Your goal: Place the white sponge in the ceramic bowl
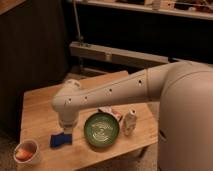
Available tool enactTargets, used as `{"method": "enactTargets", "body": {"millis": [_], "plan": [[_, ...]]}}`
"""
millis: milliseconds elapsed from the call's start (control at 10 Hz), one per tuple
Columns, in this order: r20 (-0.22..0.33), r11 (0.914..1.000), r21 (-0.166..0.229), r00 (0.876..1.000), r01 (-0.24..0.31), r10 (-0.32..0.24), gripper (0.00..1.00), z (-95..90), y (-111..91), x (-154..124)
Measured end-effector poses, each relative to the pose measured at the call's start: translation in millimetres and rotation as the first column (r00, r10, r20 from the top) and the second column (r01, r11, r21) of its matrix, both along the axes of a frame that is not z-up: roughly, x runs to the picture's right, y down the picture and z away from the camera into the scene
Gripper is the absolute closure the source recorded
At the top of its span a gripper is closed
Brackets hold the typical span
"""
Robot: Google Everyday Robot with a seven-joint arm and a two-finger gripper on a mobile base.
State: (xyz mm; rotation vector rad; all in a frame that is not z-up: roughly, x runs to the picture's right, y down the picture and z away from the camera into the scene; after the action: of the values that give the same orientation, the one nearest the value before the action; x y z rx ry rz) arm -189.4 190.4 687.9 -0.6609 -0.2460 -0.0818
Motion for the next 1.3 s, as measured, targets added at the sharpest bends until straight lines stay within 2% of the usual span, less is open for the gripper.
{"method": "enactTargets", "body": {"millis": [100, 200, 300, 400, 600, 800, 1000, 1300], "plan": [[-0.030, 0.9983, 0.059, 1.000, 0.005, -0.003, 0.23, 2.5, 2.6, -3.7], [-0.046, 0.9949, 0.100, 0.999, 0.012, -0.007, 0.20, 5.2, 3.5, -6.7], [-0.053, 0.9927, 0.120, 0.999, 0.014, -0.008, 0.20, 9.3, 3.8, -10.7], [-0.056, 0.9933, 0.115, 0.998, 0.011, -0.004, 0.20, 13.2, 2.4, -11.3], [-0.027, 0.9986, 0.013, 0.998, -0.051, 0.051, 0.20, 28.1, -8.9, -9.1], [0.000, 0.9937, -0.067, 0.996, -0.089, 0.090, 0.20, 37.2, -17.0, -5.7], [0.011, 0.9918, -0.091, 0.996, -0.089, 0.090, 0.20, 38.3, -14.6, -6.9], [0.029, 0.9947, -0.082, 0.997, -0.063, 0.065, 0.20, 34.8, 4.6, -14.3]]}}
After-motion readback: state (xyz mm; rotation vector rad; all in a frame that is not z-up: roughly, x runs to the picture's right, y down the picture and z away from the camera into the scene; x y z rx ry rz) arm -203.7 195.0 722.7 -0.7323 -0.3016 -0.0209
